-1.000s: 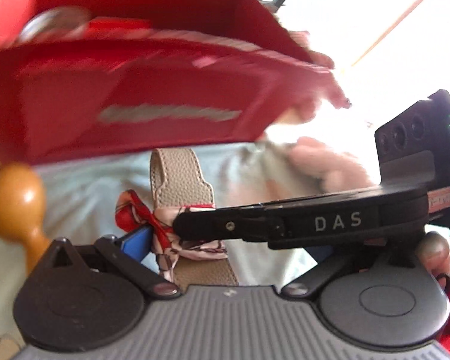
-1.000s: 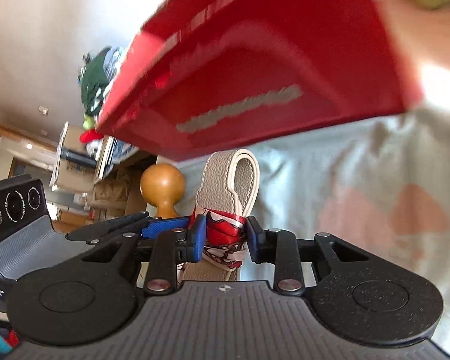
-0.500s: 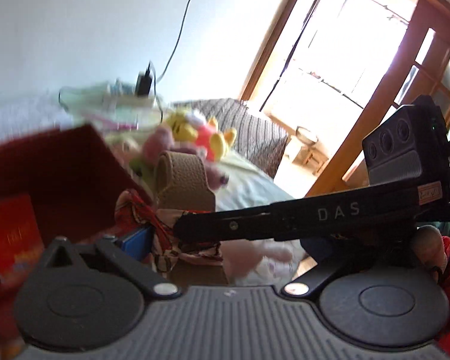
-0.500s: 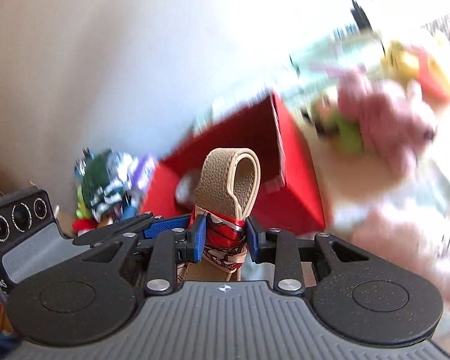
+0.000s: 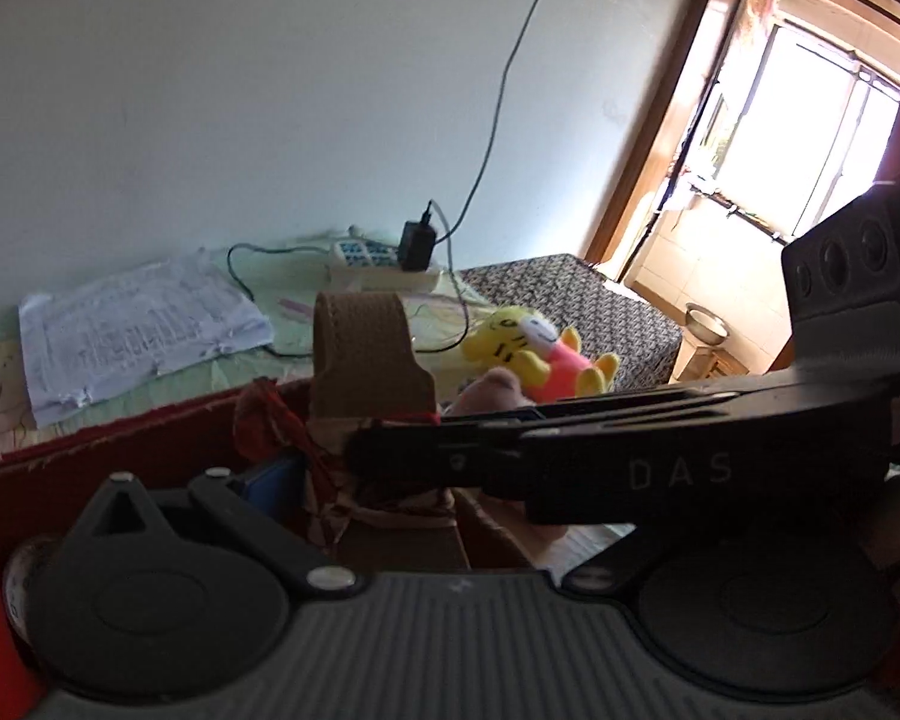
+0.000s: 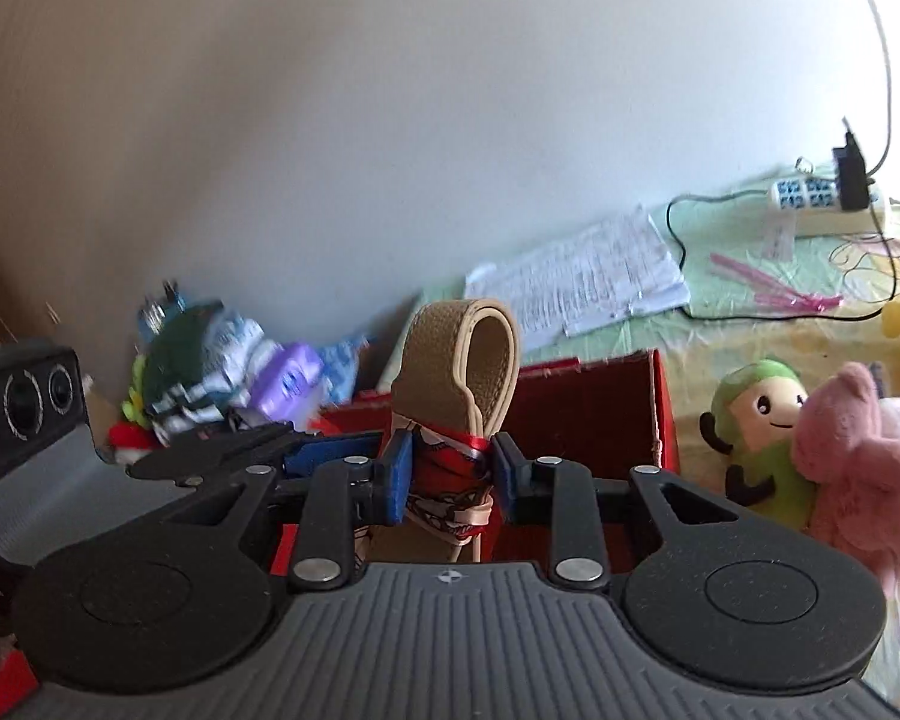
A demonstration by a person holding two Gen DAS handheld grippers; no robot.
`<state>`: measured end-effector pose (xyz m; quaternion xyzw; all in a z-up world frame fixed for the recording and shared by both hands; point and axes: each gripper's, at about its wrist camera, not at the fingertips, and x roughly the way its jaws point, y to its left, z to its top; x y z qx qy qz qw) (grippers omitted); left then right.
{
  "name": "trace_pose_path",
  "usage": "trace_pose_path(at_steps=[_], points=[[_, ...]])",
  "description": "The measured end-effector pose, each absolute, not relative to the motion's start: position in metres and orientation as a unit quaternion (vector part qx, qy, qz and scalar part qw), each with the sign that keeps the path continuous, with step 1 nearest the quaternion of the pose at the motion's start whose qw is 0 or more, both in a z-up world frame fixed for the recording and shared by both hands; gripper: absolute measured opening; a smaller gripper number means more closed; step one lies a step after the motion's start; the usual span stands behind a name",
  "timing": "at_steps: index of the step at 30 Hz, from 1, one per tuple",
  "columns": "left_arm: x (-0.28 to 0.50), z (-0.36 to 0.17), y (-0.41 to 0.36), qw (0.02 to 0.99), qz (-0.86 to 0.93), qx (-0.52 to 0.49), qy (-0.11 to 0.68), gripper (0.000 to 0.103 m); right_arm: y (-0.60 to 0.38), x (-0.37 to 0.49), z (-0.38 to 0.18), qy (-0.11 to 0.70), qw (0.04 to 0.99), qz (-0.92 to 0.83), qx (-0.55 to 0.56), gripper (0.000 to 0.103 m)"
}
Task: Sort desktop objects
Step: 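Carry the strap into the red box and open the right gripper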
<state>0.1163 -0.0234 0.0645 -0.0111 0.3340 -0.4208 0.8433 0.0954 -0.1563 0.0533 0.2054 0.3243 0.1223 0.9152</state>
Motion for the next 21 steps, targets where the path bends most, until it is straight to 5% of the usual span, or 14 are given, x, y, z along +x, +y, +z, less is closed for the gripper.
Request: trace_pose_path(at_steps=[9,21], points=[[0.165,0.0,-0.02,0.791,-0.385,-0.083,0.468,0.101,-0.15,0.151,0.009,0.468,0.859,0.113,0.177,0.03],[0.178,-0.02,-0.005,0.775,-0.307,-0.076,0.547,0.101,-0.119,0.193,-0.024,0.565,0.806,0.128,0.12,0.027]])
